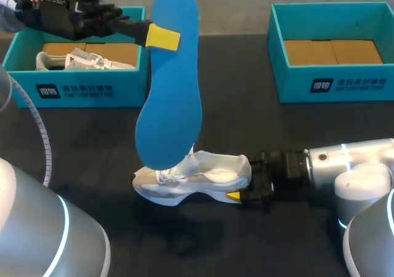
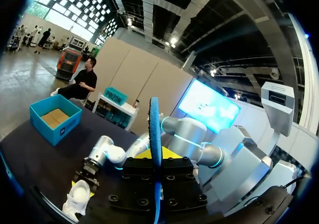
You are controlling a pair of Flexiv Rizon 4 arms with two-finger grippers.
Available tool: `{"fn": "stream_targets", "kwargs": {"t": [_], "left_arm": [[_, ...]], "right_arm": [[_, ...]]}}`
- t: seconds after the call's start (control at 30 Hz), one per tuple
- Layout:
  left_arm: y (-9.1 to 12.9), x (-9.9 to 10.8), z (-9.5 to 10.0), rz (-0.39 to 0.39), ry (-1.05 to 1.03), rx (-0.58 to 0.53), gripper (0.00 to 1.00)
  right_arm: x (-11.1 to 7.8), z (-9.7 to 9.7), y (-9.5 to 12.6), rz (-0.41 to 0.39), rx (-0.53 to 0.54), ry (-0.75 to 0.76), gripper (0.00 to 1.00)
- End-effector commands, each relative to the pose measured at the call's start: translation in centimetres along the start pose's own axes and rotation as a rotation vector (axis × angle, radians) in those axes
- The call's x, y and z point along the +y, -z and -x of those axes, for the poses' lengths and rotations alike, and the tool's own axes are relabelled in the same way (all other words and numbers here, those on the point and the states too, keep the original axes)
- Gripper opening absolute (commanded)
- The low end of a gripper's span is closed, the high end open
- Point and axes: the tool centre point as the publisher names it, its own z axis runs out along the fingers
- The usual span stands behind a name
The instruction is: Take the shoe out of the shoebox, open the shoe tongue, remove and reinsert the insole, then place the shoe into the shoebox
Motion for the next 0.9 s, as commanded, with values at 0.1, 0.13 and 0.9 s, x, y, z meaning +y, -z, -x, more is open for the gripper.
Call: {"fn": "stream_targets", "kwargs": {"t": [0.1,0.13,0.9], "left_arm": [[-0.1,0.0,0.0,0.001,0.000,0.001,0.00],[-0.1,0.0,0.0,0.001,0.000,0.001,0.00],[-0.1,0.0,0.0,0.001,0.000,0.001,0.00]], "right_arm": [[0.6,-0.4,1.6,-0.045,-0.013,-0.003,1.00],[0.6,-0.4,1.8,-0.055,-0.014,-0.003,1.00],[4.3,0.6,8.0,-0.490,-0.028,0.007,1.00]]}}
